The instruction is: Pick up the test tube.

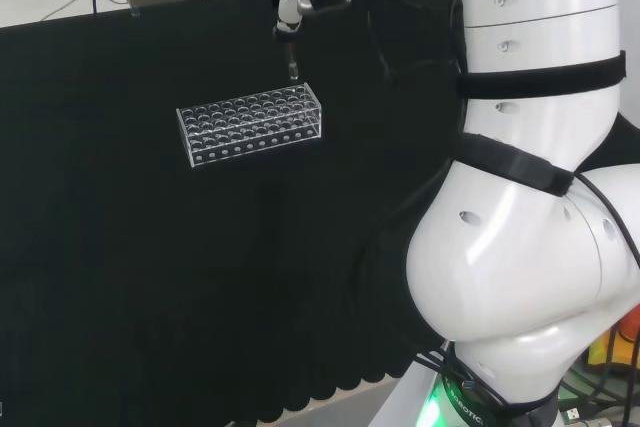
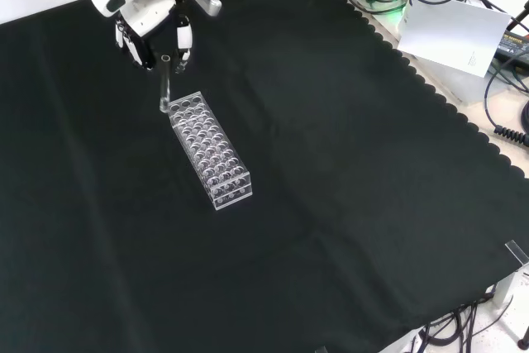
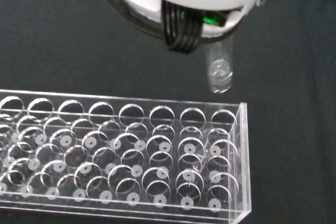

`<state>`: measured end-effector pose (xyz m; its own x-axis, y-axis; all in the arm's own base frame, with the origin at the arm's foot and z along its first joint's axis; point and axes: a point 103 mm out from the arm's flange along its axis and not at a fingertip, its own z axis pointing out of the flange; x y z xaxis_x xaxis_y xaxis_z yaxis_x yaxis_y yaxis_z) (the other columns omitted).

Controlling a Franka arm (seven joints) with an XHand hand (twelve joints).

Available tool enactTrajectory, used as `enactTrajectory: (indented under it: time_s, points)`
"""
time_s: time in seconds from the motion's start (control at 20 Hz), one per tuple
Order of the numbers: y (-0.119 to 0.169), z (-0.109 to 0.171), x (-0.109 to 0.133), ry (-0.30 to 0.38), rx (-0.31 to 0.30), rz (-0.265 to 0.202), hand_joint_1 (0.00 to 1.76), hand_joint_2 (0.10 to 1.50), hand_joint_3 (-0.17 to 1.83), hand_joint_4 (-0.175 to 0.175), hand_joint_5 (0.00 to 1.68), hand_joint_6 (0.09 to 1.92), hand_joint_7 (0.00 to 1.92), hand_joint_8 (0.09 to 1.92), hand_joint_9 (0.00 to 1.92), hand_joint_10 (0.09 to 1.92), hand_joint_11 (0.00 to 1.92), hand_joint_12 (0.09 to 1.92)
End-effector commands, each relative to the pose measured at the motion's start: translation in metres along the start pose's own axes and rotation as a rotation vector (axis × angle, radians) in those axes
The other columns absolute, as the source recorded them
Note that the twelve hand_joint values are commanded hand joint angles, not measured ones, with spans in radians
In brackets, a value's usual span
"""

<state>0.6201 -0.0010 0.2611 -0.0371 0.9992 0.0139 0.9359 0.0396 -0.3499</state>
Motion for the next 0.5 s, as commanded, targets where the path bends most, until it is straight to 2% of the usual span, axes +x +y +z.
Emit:
enactTrajectory:
  time_s: [0.05,0.5]
  points:
    - [-0.02,-0.035,0.004,0.015,-0.047,-0.051,1.43,0.61,0.65,-0.175,1.32,0.54,1.4,0.73,1.48,0.09,0.9,1.18]
    - [-0.046,-0.067,0.007,0.027,-0.071,-0.089,1.43,0.61,0.67,-0.175,1.32,0.53,1.4,0.73,1.49,0.09,0.9,1.18]
